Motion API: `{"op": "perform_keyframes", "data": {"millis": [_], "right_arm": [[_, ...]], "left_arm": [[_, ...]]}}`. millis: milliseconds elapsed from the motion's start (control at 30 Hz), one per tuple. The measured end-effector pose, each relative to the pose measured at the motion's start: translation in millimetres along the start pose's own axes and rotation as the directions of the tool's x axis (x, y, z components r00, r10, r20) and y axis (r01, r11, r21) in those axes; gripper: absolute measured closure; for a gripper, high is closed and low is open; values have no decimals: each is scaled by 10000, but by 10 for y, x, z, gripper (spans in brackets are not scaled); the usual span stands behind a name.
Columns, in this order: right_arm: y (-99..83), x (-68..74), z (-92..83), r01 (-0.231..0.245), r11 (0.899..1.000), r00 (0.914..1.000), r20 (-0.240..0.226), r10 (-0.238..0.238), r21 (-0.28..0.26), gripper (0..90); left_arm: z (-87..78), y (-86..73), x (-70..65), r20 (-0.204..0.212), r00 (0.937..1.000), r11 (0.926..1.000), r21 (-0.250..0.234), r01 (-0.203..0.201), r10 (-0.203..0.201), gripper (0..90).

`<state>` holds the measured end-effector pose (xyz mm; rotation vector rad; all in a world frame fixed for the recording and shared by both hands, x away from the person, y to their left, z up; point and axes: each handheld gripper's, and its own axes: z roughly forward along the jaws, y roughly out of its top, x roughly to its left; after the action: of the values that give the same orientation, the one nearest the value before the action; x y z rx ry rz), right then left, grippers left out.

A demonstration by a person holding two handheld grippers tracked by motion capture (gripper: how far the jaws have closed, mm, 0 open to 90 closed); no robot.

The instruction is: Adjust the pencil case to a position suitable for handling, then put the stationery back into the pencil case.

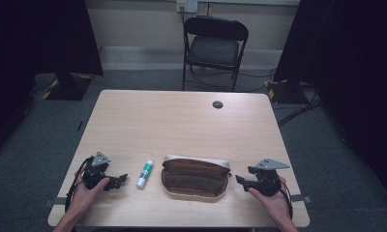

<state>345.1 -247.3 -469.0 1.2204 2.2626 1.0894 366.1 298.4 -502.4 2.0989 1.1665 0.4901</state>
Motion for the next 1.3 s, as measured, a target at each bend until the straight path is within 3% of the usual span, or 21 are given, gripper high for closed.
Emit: {"op": "perform_keyframes", "data": {"millis": [33, 100, 167, 267, 300, 467, 500, 700, 800, 900, 1033, 1133, 1300], "right_arm": [[-24, -43, 35, -132, 9999, 9999, 62, 132, 89, 338], [-60, -142, 115, -130, 9987, 9985, 546, 104, 487, 308], [-87, -213, 156, -259, 9966, 9965, 818, 195, 781, 292], [-118, -268, 180, -389, 9944, 9946, 995, 290, 986, 281], [-146, -296, 173, -292, 9961, 9934, 1132, 197, 828, 275], [-207, -304, 182, -221, 9992, 9925, 1208, 180, 325, 239], [-221, -306, 183, -214, 9995, 9926, 1202, 185, 233, 239], [-223, -304, 181, -239, 9995, 9923, 1220, 209, 226, 239], [-223, -304, 181, -237, 9995, 9923, 1218, 207, 228, 239], [-223, -304, 181, -239, 9995, 9923, 1219, 210, 227, 239], [-223, -304, 181, -236, 9995, 9923, 1221, 207, 227, 239], [-223, -304, 181, -237, 9995, 9923, 1220, 208, 227, 239], [-223, -302, 181, -246, 9994, 9922, 1226, 216, 226, 240]], "left_arm": [[-21, 10, -2, -17, 10000, 10000, 24, -26, 26, 46], [-57, 42, -38, 53, 10000, 9999, 111, 10, -11, 229], [-61, 56, -89, 147, 9998, 9996, 236, -147, 144, 159], [-87, 81, -157, 255, 9993, 9996, 60, -281, 279, 181], [-130, 119, -214, 486, 9984, 9994, -173, -296, 304, 181], [-186, 203, -357, 758, 9967, 9978, -615, -246, 292, 214], [-189, 250, -444, 977, 9941, 9968, -688, -399, 465, 220], [-140, 365, -649, 1641, 9839, 9944, -896, -569, 711, 248], [-104, 398, -714, 1784, 9789, 9929, -827, -860, 996, 284], [-61, 422, -741, 1992, 9750, 9925, -907, -820, 988, 321], [-7, 435, -778, 2027, 9709, 9904, -791, -1133, 1273, 352], [11, 436, -797, 2090, 9697, 9907, -771, -1125, 1264, 386], [86, 415, -777, 1635, 9754, 9888, -68, -1488, 1480, 437]]}}
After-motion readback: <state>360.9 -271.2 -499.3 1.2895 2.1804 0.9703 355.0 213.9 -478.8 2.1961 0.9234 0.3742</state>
